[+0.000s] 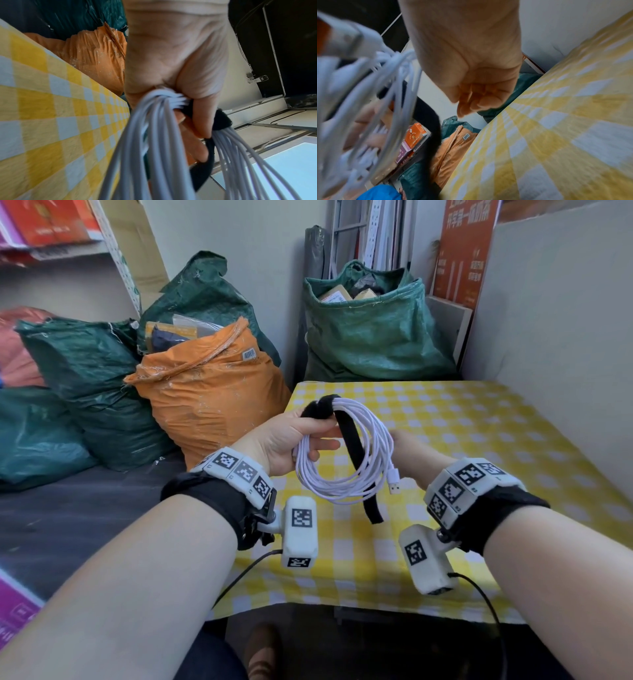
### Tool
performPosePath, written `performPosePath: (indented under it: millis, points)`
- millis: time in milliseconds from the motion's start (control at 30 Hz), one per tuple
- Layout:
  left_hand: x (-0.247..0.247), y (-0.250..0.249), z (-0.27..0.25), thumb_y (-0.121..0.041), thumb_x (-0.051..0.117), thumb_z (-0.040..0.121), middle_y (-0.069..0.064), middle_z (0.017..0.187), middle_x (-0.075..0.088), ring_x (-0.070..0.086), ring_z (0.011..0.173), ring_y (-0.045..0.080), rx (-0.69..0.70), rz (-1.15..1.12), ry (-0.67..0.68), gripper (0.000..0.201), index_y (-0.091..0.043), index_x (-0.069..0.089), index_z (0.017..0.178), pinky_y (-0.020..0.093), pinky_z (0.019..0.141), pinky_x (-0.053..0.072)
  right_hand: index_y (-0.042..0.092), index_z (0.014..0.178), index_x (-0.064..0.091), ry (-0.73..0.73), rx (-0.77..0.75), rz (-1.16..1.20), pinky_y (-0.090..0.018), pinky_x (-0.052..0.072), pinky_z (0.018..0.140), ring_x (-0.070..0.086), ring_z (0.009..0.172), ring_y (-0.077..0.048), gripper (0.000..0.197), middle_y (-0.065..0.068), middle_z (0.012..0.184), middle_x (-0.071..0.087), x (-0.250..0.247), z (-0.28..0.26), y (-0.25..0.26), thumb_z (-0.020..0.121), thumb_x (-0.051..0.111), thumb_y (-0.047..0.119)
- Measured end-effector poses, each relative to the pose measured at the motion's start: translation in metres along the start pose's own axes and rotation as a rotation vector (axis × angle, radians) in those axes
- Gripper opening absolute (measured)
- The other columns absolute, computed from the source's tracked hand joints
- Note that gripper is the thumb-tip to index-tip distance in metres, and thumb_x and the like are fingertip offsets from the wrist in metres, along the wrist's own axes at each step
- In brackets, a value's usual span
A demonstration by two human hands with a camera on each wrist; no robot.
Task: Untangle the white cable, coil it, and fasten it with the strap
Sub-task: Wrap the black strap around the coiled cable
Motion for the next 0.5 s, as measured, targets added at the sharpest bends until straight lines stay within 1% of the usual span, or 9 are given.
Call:
performPosePath:
  millis: [33,100,133,200,267,300,367,433,500]
  points:
    - [-0.003,0.001,0.0,-0.011,0.053,0.094,0.002,0.083,0.072,0.065,0.061,0.008,-0.007,0.012,-0.019,0.014,-0.018,0.065,0.095,0.015,0.039,0.034,0.007,0.082,0.058,-0.052,-0.009,0.074,-0.027,0.041,0.055,0.043,0.058,-0.016,0.026,-0.005,0.07,0.051,-0.007,-0.001,0.002,0.099,0.042,0.019]
    - [-0.009,0.005,0.002,-0.012,0.056,0.093,0.003,0.087,0.072,0.066,0.062,0.009,-0.025,0.064,-0.054,0.012,-0.018,0.064,0.1,0.015,0.039,0.033,0.012,0.081,0.059,-0.161,-0.04,0.288,-0.027,0.041,0.057,0.048,0.063,-0.018,0.037,-0.004,0.073,0.055,-0.023,-0.005,0.006,0.1,0.036,0.035]
    - [-0.012,0.007,0.003,-0.012,0.057,0.092,0.004,0.09,0.072,0.066,0.063,0.009,-0.039,0.105,-0.075,0.014,-0.017,0.063,0.104,0.015,0.04,0.033,0.015,0.085,0.059,-0.194,-0.073,0.361,-0.028,0.042,0.06,0.05,0.067,-0.017,0.037,-0.002,0.077,0.057,-0.028,-0.008,0.011,0.1,0.036,0.04]
    - [-0.02,0.012,0.003,-0.014,0.06,0.091,0.005,0.095,0.073,0.068,0.067,0.01,-0.076,0.214,-0.131,0.018,-0.016,0.063,0.109,0.018,0.043,0.035,0.019,0.092,0.058,-0.252,-0.185,0.363,-0.028,0.045,0.067,0.054,0.076,-0.016,0.028,0.001,0.086,0.06,-0.036,-0.016,0.026,0.095,0.045,0.044]
    - [-0.026,0.017,0.004,-0.017,0.06,0.092,0.001,0.093,0.075,0.068,0.072,0.011,-0.102,0.306,-0.174,0.015,-0.02,0.065,0.106,0.023,0.051,0.035,0.024,0.082,0.057,-0.292,-0.343,0.245,-0.024,0.045,0.066,0.054,0.076,-0.012,0.015,0.004,0.09,0.059,-0.038,-0.024,0.049,0.089,0.06,0.037]
    - [-0.027,0.018,0.003,-0.017,0.06,0.092,0.0,0.09,0.075,0.068,0.072,0.011,-0.11,0.321,-0.186,0.014,-0.022,0.065,0.104,0.025,0.053,0.035,0.025,0.075,0.057,-0.285,-0.41,0.165,-0.022,0.044,0.066,0.054,0.076,-0.011,0.015,0.003,0.092,0.059,-0.036,-0.028,0.059,0.085,0.066,0.032]
    - [-0.028,0.021,0.003,-0.016,0.058,0.093,-0.001,0.089,0.074,0.065,0.068,0.01,-0.119,0.297,-0.198,0.015,-0.021,0.064,0.105,0.023,0.051,0.034,0.027,0.072,0.061,-0.23,-0.479,0.008,-0.021,0.042,0.072,0.054,0.084,-0.012,0.014,0.003,0.1,0.058,-0.023,-0.03,0.071,0.082,0.07,0.024]
    - [-0.027,0.021,0.004,-0.012,0.057,0.093,0.003,0.092,0.073,0.06,0.059,0.009,-0.122,0.245,-0.192,0.016,-0.018,0.063,0.107,0.019,0.045,0.034,0.025,0.084,0.069,-0.198,-0.516,-0.163,-0.018,0.037,0.079,0.052,0.096,-0.011,0.013,0.004,0.109,0.057,-0.012,-0.029,0.075,0.082,0.069,0.013]
    - [-0.024,0.019,0.004,-0.01,0.057,0.093,0.007,0.095,0.071,0.054,0.052,0.008,-0.117,0.197,-0.169,0.016,-0.015,0.062,0.106,0.016,0.041,0.033,0.022,0.098,0.071,-0.202,-0.546,-0.266,-0.016,0.033,0.084,0.053,0.108,-0.014,0.027,0.001,0.117,0.057,-0.006,-0.027,0.075,0.081,0.064,0.001]
Point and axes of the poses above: each hand's wrist, its own z-axis towards the middle knuckle, its own x-axis out of the palm, y = z × x, the point moved 10 cm from there along z, towards the middle knuckle
